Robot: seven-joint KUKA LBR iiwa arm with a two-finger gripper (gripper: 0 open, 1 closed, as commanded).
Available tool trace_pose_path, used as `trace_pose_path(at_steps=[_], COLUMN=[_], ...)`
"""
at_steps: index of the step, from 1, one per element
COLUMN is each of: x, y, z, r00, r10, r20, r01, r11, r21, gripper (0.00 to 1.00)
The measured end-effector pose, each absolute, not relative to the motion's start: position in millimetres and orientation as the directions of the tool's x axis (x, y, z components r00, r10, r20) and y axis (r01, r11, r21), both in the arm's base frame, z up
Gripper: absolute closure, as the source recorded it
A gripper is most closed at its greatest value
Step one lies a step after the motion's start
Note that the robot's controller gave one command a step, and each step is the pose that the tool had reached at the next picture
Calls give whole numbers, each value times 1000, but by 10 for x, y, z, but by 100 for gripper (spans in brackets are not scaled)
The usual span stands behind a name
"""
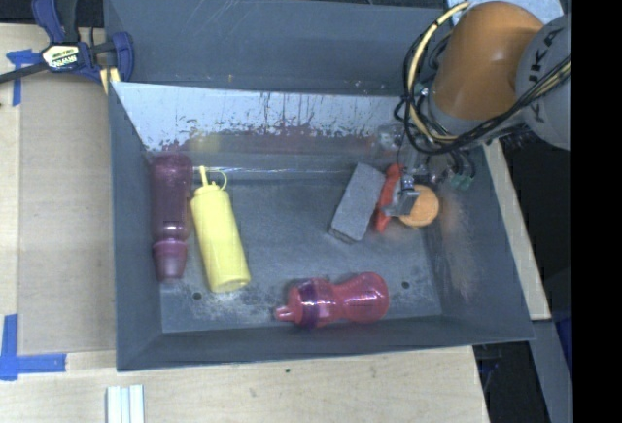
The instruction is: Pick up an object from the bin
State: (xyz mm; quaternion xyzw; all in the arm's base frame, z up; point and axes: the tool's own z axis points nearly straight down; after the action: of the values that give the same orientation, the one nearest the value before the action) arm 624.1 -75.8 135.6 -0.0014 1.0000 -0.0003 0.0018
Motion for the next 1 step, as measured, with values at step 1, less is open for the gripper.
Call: trace_pose_path(at_steps=[1], x=[6241], y=[-758], z=[1356], r00=[-1000], r10=[-3], r20=[-4], r01=[-3], r11=[1000], r21=[-1], gripper=[0])
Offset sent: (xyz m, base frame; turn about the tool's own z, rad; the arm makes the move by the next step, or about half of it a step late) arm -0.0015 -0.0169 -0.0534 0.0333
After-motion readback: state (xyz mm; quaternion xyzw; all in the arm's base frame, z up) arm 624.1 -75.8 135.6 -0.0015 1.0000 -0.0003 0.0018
